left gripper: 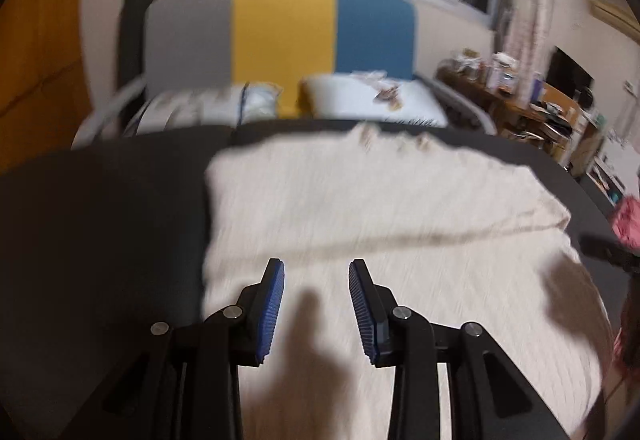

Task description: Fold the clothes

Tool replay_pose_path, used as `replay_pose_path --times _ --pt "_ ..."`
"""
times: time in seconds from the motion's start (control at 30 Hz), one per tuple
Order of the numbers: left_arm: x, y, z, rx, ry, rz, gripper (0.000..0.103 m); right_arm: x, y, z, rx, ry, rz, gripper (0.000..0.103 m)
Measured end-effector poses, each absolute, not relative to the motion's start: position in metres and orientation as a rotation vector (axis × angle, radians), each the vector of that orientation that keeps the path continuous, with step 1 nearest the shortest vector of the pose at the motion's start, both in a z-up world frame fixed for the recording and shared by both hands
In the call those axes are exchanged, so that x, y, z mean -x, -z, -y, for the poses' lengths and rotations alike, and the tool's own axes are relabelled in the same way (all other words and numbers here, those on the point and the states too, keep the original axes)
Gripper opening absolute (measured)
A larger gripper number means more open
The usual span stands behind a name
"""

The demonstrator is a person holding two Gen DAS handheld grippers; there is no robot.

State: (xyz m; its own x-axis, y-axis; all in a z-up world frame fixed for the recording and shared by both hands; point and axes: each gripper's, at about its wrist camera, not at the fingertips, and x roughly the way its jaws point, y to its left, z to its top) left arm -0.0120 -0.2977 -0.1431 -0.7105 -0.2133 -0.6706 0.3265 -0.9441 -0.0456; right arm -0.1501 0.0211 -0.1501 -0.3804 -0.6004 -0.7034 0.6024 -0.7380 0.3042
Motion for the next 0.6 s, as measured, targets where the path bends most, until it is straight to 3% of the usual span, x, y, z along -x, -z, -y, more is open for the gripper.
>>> replay_pose_path --times 0.13,0.27,0.47,0.6 --pt "0.062 0.150 0.311 -1.050 2.613 -0.119 0.035 0.191 0.149 0.012 -1.084 2.197 -0.049 0.085" --pt "0.076 0.186 0.335 -1.179 2.499 -0.228 0.036 0.224 0.186 0.021 -1.228 2.244 -0.095 0.085" --pt "0.087 0.161 0.333 -1.107 2.652 -0.324 0.035 0.219 0.170 0.030 -1.136 2.200 -0.102 0.085" --pt "0.129 0.145 0.322 -1.097 2.761 -0.220 0.035 0.235 0.149 0.064 -1.056 2.075 -0.061 0.085"
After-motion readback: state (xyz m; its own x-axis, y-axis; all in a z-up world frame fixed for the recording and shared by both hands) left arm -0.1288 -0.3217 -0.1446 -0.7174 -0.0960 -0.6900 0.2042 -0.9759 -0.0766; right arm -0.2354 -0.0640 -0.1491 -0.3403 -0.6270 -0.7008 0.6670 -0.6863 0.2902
